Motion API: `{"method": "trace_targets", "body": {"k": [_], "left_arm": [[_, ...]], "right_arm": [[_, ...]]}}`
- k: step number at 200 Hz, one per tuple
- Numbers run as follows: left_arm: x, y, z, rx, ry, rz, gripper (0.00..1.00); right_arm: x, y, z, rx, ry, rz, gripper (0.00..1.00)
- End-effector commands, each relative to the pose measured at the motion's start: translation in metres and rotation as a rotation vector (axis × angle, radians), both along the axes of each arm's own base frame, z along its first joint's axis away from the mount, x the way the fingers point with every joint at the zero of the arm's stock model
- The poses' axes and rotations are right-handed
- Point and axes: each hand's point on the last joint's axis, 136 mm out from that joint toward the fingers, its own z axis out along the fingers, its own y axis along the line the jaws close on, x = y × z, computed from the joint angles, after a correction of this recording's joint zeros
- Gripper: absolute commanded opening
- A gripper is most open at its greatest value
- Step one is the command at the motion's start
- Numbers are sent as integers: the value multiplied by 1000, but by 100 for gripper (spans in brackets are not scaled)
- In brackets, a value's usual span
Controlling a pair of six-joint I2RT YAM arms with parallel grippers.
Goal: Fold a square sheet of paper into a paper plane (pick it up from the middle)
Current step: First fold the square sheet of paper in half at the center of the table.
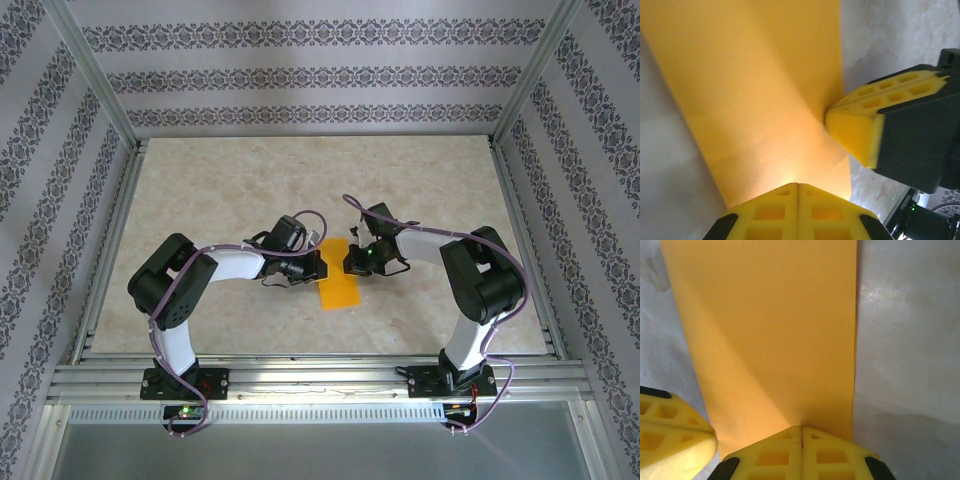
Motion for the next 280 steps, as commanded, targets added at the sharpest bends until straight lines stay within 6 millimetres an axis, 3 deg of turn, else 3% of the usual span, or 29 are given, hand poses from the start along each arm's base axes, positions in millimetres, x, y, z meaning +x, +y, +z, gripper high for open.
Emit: {"method": "trace_targets", "body": {"k": [1,23,49,105,134,178,209,234,255,280], "left_arm": [[-8,10,-23,49,6,-12,1],[-18,22,-39,101,26,-5,1],[-22,24,-37,107,27,-19,1],[3,3,15,27,-70,-32,1],[15,-11,26,-13,-85,-48,1],[25,-14,5,-12,-56,-44,1],[16,-7,-22,27,-5,-44,1],[10,1,-31,47,7,-34,1],[15,1,-25,28,2,-23,1],[34,-2,-2,-26,-35,2,1]], "right_arm": [[-25,-23,-28,-115,104,-17,0],[-25,-23,-28,-117,103,-18,0],[-24,-23,-27,-116,99,-18,0],[-23,-22,-26,-115,94,-15,0],[-24,-22,-27,-115,98,-17,0],[-25,-22,-27,-114,102,-15,0],[-26,-22,-27,-110,102,-13,0],[-26,-23,-28,-113,104,-14,0],[-26,-23,-28,-113,103,-14,0],[-26,-23,-27,-112,100,-14,0]]}}
